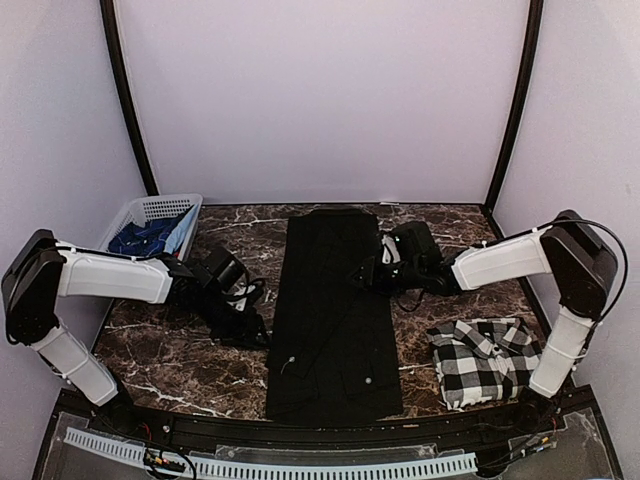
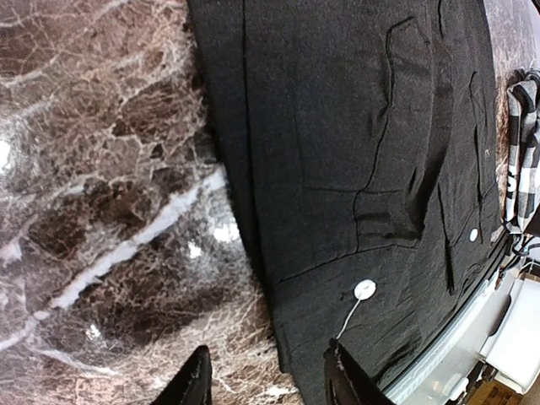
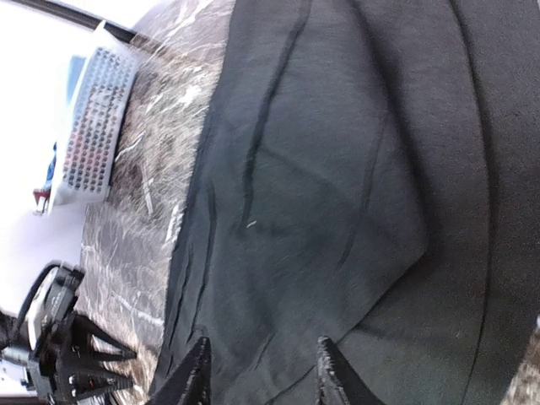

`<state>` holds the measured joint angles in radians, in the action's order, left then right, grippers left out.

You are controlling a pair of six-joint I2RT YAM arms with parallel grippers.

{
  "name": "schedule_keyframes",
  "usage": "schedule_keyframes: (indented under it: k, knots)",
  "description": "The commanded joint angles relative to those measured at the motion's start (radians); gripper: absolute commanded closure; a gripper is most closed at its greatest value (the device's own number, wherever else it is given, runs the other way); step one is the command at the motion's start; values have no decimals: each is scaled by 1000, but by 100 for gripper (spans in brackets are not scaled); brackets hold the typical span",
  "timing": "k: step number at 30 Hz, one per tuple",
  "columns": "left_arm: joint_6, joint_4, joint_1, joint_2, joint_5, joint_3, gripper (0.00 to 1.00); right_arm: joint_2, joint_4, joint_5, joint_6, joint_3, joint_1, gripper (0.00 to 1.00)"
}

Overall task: Fold and stack the long sleeve shirts
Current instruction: Smooth out the rectangle-folded shirt at the center of the board.

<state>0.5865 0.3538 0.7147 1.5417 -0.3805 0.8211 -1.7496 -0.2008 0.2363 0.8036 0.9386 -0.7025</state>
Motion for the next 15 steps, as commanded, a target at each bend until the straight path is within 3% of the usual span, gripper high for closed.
schedule_keyframes:
  k: [1,15]
  knots:
    - [-1,9,20,5,12,-16,56,-59,-150,40,69,-10,26,62]
    - [3,-5,46,24,18,-18,62,-116,-149,-28,92,-29,28,62]
